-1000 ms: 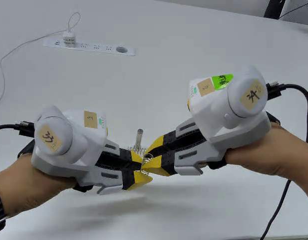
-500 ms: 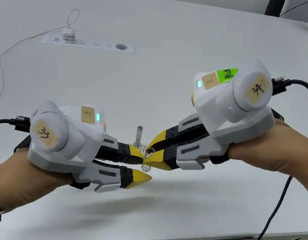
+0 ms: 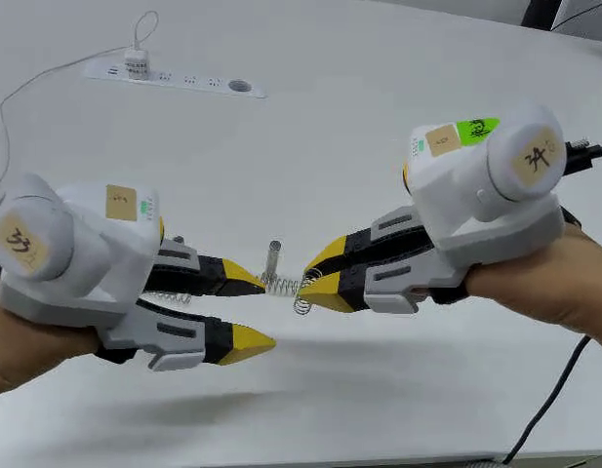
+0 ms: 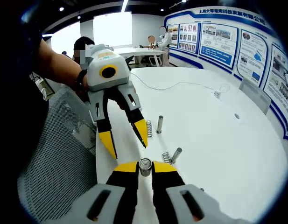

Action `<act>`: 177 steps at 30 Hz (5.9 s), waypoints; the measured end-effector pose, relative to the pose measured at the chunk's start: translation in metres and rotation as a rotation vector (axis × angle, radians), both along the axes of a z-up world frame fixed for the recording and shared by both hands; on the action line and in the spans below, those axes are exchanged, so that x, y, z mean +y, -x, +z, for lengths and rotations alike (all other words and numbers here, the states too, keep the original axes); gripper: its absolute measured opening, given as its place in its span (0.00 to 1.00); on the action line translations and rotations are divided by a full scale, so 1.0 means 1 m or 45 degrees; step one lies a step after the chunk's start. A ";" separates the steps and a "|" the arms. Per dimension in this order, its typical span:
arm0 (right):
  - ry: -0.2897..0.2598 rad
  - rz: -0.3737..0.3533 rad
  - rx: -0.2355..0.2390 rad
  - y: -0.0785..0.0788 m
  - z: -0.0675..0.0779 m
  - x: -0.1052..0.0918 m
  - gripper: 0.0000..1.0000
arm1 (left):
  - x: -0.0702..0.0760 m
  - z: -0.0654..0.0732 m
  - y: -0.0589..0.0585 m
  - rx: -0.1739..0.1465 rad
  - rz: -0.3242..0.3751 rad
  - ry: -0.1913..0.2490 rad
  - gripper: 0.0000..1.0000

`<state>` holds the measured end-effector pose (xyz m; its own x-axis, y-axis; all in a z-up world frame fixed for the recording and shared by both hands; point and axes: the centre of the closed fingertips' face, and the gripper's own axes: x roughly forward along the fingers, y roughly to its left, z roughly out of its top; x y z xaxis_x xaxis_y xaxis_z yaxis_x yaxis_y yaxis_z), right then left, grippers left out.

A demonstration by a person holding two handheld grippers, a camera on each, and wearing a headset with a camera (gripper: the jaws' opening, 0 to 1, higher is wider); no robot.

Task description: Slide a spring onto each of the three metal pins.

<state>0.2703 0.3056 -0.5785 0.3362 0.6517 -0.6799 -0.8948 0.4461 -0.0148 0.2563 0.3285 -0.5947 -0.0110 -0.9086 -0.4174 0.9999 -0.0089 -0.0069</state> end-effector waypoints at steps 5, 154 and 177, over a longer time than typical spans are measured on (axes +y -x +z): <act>-0.001 -0.026 -0.008 -0.002 0.001 -0.007 0.12 | 0.011 0.007 -0.003 -0.017 0.043 0.017 0.36; 0.158 -0.074 0.031 -0.055 -0.084 -0.016 0.15 | 0.073 -0.003 -0.030 0.024 0.377 0.021 0.54; 0.232 0.015 0.104 -0.054 -0.099 -0.012 0.12 | 0.065 -0.010 -0.019 0.038 0.322 -0.009 0.50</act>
<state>0.3246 0.2937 -0.6773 0.2680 0.5188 -0.8118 -0.9016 0.4321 -0.0214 0.2755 0.3934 -0.6046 0.2037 -0.8813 -0.4264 0.9698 0.2413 -0.0356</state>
